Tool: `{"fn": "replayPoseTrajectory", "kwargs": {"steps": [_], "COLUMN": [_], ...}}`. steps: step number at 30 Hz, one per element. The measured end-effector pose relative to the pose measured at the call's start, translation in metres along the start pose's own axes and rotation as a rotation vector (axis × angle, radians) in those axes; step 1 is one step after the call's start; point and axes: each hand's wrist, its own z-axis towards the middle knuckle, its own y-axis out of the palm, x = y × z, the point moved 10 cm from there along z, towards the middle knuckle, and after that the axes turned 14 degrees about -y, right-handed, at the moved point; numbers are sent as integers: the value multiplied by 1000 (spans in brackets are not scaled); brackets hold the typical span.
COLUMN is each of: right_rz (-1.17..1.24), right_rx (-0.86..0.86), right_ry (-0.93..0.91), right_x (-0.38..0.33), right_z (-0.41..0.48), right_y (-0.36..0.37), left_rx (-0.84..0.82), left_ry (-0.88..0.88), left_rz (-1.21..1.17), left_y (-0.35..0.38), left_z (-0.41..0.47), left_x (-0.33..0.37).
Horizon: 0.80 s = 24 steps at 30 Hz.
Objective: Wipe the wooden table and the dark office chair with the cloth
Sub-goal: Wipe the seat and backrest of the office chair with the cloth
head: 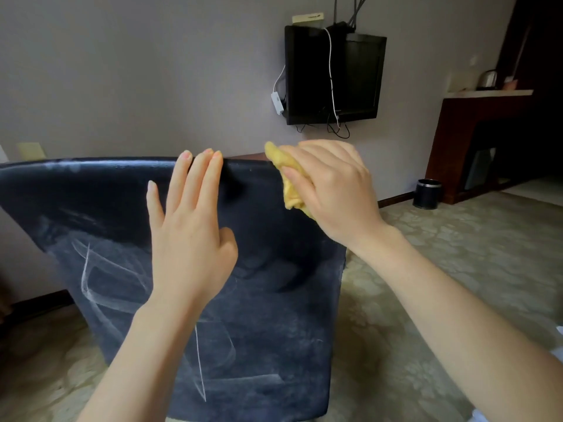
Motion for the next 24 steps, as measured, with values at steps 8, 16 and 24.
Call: {"fn": "replayPoseTrajectory", "kwargs": {"steps": [8,16,24], "right_rz": [-356,-235,-91], "right_rx": [143,-151,-432], "right_ry": [-449,-686,-791], "right_x": [-54,-61,-41], "right_z": [-6,-96,-165], "right_y": [25,65,67], "left_rx": [15,18,-9], "left_ry": [27,27,24], "left_rz": [85,122,126], "left_y": [2,7,4], "left_z": [4,5,4], "left_x": [-6,-9,-9]}}
